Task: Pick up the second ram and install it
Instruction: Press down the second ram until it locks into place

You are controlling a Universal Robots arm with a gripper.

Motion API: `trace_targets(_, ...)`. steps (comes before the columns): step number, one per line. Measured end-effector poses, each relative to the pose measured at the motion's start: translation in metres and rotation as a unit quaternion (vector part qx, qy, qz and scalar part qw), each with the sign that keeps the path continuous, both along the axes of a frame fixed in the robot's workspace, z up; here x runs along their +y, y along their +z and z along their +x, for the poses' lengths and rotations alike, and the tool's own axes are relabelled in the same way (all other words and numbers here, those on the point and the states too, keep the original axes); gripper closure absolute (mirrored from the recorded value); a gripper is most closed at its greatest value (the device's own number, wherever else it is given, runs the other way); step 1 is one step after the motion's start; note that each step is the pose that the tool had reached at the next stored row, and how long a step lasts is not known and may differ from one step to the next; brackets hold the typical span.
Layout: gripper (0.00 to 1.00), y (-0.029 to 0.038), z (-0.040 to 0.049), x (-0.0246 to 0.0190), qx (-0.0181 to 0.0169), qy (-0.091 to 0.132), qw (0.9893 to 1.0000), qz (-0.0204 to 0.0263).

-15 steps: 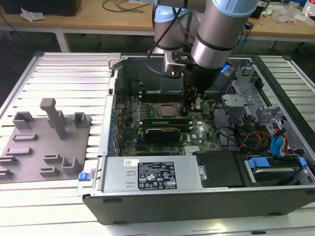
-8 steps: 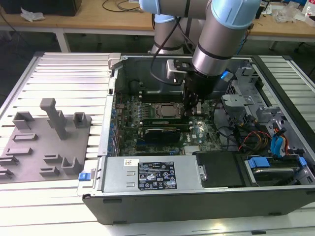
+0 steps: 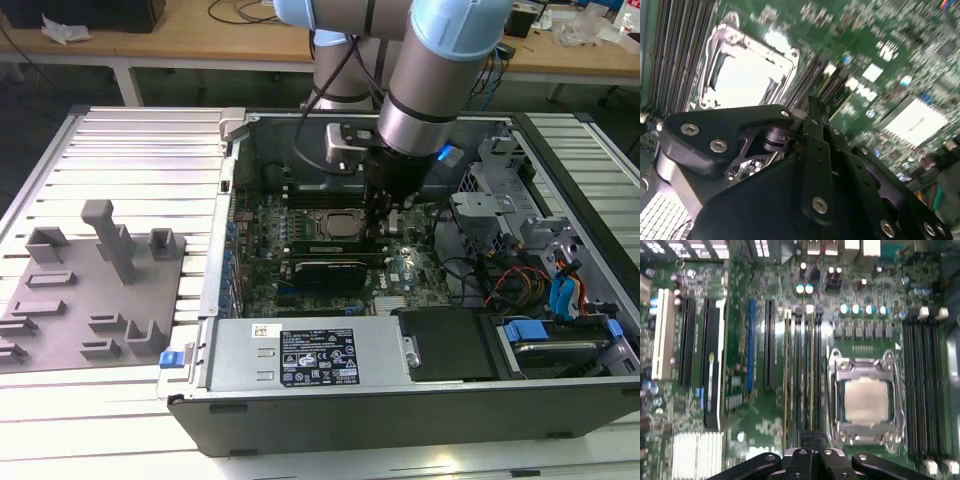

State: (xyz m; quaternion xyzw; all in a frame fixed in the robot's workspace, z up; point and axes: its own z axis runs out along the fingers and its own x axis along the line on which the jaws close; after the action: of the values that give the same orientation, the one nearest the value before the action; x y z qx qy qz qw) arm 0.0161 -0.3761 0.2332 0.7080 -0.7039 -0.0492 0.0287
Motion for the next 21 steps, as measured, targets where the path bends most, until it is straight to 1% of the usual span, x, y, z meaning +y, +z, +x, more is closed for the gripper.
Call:
trace_targets(2, 0.89, -0.0001, -0.0092, 0.0000, -0.0009, 0.000, 1.0000, 0.0001)
trace_targets(3, 0.89, 0.0000, -0.0201, 0.0000, -0.0017, 0.000, 1.0000, 0.0000)
trace_targets(7, 0.89, -0.0004, -0.0552, 0.0007, -0.0040, 0.000, 1.0000, 0.0000)
trace_targets(8, 0.89, -0.0006, -0.0613, 0.0011, -0.0043, 0.000, 1.0000, -0.0001)
trace_targets(10, 0.89, -0.0032, -0.0782, 0.0023, -0.0052, 0.000, 1.0000, -0.0001)
trace_targets(12, 0.89, -0.0048, -0.0812, 0.0024, -0.0051, 0.000, 1.0000, -0.0002)
trace_targets(15, 0.89, -0.0073, -0.0816, 0.0023, -0.0051, 0.000, 1.0000, -0.0001)
trace_targets(17, 0.89, -0.0071, -0.0815, 0.0025, -0.0052, 0.000, 1.0000, 0.0004)
trace_targets(18, 0.89, -0.0044, -0.0800, 0.0026, -0.0056, 0.000, 1.0000, 0.0010)
trace_targets(19, 0.89, -0.0036, -0.0740, 0.0024, -0.0050, 0.000, 1.0000, 0.0004)
trace_targets(21, 0.89, -0.0036, -0.0665, 0.0024, -0.0044, 0.000, 1.0000, 0.0003)
